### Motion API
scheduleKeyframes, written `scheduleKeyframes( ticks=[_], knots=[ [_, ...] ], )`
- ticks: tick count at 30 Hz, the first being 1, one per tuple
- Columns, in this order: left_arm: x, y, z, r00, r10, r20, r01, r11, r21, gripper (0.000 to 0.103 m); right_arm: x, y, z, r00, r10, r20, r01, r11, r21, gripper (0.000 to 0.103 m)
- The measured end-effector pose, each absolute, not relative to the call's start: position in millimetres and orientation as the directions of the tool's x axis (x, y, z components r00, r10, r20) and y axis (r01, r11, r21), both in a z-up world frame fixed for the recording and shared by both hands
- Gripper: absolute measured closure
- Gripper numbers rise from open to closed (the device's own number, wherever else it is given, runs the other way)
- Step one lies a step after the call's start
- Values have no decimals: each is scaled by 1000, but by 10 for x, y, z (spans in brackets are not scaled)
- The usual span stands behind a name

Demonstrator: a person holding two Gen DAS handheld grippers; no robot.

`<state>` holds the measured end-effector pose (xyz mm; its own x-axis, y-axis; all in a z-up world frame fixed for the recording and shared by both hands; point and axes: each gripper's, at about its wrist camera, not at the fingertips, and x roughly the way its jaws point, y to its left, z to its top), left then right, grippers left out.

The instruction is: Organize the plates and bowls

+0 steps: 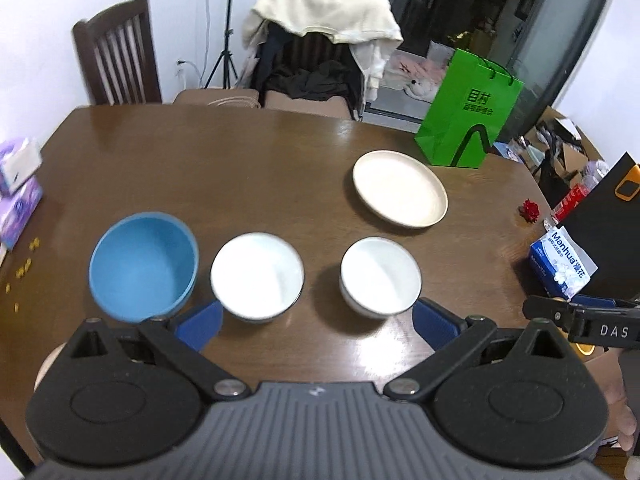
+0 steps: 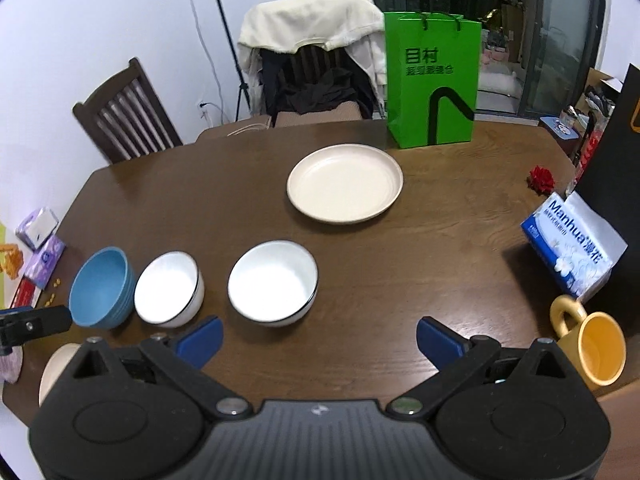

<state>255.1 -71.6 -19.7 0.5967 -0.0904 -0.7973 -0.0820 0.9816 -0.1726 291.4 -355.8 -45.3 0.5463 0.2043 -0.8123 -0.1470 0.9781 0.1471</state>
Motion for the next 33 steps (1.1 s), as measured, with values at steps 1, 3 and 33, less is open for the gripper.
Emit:
scheduleKeyframes(
  ticks=[1, 3, 33],
  knots=[
    [2619, -763, -168, 597, -93, -797, -70, 983, -167, 0, 2941, -3590, -429, 545, 203, -814, -140, 979, 150, 0],
    [2758, -858, -116, 596, -97, -797, -51, 986, -158, 0, 3032, -3658, -397, 538, 205, -818, -127, 979, 162, 0],
    [4961, -1391, -399, 565, -73, -822, 58, 997, -49, 0, 4920, -4066, -592, 494, 130, -860, 60, 981, 183, 0]
  ],
)
